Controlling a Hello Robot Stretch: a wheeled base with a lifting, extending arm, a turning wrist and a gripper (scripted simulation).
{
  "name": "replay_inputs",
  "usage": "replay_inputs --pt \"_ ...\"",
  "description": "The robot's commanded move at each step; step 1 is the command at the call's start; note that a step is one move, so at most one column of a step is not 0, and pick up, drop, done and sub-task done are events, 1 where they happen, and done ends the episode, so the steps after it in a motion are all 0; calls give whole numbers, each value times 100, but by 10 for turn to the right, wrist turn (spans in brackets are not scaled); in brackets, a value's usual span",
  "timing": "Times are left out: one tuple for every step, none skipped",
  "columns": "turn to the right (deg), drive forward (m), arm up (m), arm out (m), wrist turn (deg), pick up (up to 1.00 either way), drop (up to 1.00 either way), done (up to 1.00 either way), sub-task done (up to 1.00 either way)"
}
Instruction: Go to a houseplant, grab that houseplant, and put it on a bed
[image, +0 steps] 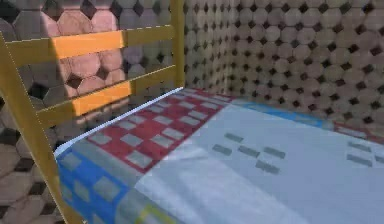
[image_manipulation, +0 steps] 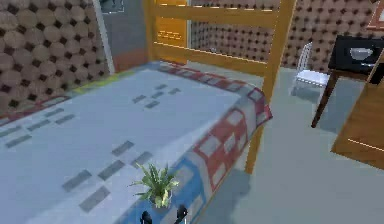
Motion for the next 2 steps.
replay_inputs --pt "450 0 0 0 0 0 0 0 0" --pt "450 0 0 0 0 0 0 0 0"
